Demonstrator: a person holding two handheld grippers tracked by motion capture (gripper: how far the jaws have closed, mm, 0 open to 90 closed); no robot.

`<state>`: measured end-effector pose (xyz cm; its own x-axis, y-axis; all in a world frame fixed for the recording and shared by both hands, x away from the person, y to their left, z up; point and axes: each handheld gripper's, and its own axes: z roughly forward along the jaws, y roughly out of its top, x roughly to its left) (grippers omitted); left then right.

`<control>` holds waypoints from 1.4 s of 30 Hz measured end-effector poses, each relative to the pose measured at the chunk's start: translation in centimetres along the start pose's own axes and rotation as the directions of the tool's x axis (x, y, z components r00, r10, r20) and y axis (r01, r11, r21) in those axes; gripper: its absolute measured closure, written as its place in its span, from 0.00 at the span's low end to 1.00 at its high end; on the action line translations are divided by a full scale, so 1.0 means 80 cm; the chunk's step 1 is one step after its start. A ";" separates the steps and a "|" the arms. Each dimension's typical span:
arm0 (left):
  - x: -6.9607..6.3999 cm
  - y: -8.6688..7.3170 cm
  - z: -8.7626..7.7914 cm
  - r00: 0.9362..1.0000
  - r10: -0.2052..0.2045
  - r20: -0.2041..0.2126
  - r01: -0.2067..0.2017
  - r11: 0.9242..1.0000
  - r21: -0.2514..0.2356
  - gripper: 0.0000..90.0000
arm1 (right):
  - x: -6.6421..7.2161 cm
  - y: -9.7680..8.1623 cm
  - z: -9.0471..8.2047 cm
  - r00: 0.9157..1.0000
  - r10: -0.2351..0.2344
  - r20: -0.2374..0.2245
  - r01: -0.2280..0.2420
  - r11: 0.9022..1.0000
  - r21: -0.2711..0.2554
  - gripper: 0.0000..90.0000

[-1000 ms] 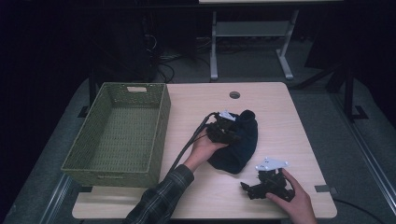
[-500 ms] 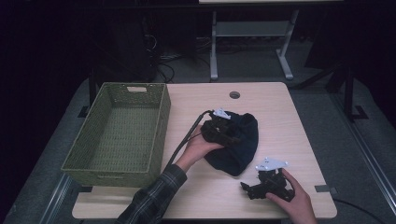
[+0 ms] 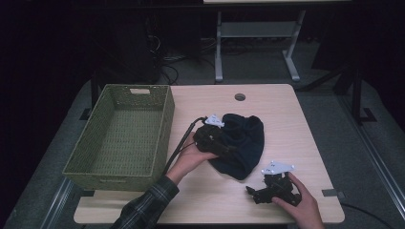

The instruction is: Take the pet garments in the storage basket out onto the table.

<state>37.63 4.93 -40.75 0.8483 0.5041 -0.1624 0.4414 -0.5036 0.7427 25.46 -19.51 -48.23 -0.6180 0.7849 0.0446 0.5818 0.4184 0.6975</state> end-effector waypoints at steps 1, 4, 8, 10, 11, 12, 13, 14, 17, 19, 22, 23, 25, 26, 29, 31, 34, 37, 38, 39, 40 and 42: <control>0.000 -0.003 -0.003 1.000 0.006 -0.003 -0.006 1.000 0.005 0.15 | 0.000 0.000 0.000 1.000 0.000 0.000 0.000 1.000 0.000 0.00; -0.003 -0.012 -0.009 1.000 0.006 -0.018 -0.006 1.000 0.006 0.15 | 0.000 0.000 0.000 1.000 -0.003 0.001 0.003 1.000 0.000 0.00; -0.008 -0.023 -0.018 1.000 -0.005 -0.022 0.005 1.000 -0.003 0.15 | 0.000 0.000 0.000 1.000 -0.002 0.001 0.002 1.000 0.000 0.00; -0.009 -0.028 -0.022 1.000 -0.010 -0.022 0.010 1.000 -0.002 0.15 | 0.000 0.000 0.000 1.000 -0.004 0.001 0.004 1.000 0.000 0.00; -0.011 -0.031 -0.024 1.000 -0.013 -0.023 0.013 1.000 -0.005 0.15 | 0.000 0.000 0.000 1.000 -0.003 0.001 0.003 1.000 0.000 0.00; -0.012 -0.035 -0.026 1.000 -0.015 -0.025 0.015 1.000 -0.002 0.15 | 0.000 0.000 0.000 1.000 -0.004 0.001 0.004 1.000 0.000 0.00; -0.013 -0.038 -0.027 0.999 -0.019 -0.025 0.019 1.000 -0.003 0.15 | 0.000 0.000 0.000 1.000 -0.003 0.001 0.003 1.000 0.000 0.00; -0.015 -0.041 -0.029 0.999 -0.019 -0.027 0.019 1.000 -0.003 0.15 | 0.000 0.000 0.000 1.000 -0.004 0.001 0.004 1.000 0.000 0.00; -0.018 -0.053 -0.034 0.999 -0.015 -0.038 0.015 1.000 0.008 0.15 | 0.000 0.000 0.000 1.000 -0.004 0.001 0.004 1.000 0.001 0.00; -0.019 -0.060 -0.036 0.999 -0.024 -0.045 0.024 1.000 0.009 0.15 | 0.000 0.000 0.000 1.000 -0.004 0.001 0.004 1.000 0.001 0.00; -0.019 -0.072 -0.038 0.998 -0.034 -0.051 0.036 0.999 0.029 0.15 | 0.000 0.000 0.000 1.000 -0.004 0.000 0.004 1.000 0.000 0.00; -0.020 -0.078 -0.037 0.998 -0.037 -0.050 0.039 0.998 0.040 0.15 | 0.000 0.000 0.000 1.000 -0.005 0.000 0.005 1.000 0.000 0.00; -0.021 -0.083 -0.036 0.998 -0.041 -0.056 0.044 0.998 0.047 0.14 | 0.000 0.000 0.000 1.000 -0.004 0.000 0.004 1.000 0.000 0.00; -0.022 -0.090 -0.035 0.997 -0.036 -0.062 0.040 0.997 0.070 0.14 | 0.000 0.000 0.000 1.000 -0.004 0.000 0.004 1.000 0.001 0.00; -0.023 -0.095 -0.034 0.997 -0.044 -0.062 0.048 0.996 0.076 0.14 | 0.000 0.000 0.000 1.000 -0.004 0.000 0.004 1.000 0.002 0.00; -0.025 -0.099 -0.032 0.997 -0.042 -0.063 0.048 0.995 0.088 0.14 | 0.000 0.000 0.000 1.000 -0.004 0.000 0.004 1.000 0.002 0.00; -0.027 -0.104 -0.029 0.997 -0.020 -0.079 0.029 0.993 0.118 0.14 | 0.000 0.000 0.000 1.000 -0.004 0.000 0.004 1.000 0.002 0.00; -0.028 -0.109 -0.025 0.996 -0.024 -0.089 0.036 0.991 0.128 0.14 | 0.000 0.000 0.000 1.000 -0.004 0.000 0.004 1.000 0.002 0.00; -0.028 -0.111 -0.024 0.996 -0.022 -0.088 0.034 0.990 0.140 0.14 | 0.000 0.000 0.000 1.000 -0.004 0.000 0.004 1.000 0.002 0.00; -0.028 -0.114 -0.023 0.995 -0.025 -0.091 0.038 0.989 0.143 0.14 | 0.000 0.000 0.000 1.000 -0.004 0.000 0.004 1.000 0.002 0.00; -0.029 -0.116 -0.022 0.995 -0.021 -0.093 0.035 0.988 0.153 0.14 | 0.000 0.000 0.000 1.000 -0.004 0.000 0.004 1.000 0.002 0.00; -0.030 -0.120 -0.020 0.994 -0.010 -0.105 0.027 0.987 0.161 0.14 | 0.000 0.000 0.000 1.000 -0.004 0.000 0.004 1.000 0.002 0.00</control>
<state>30.89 9.71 -46.47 0.8084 0.5800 -0.1001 0.5051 -0.5964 0.6238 25.47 -19.54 -48.23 -0.6207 0.7829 0.0419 0.5801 0.4227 0.6963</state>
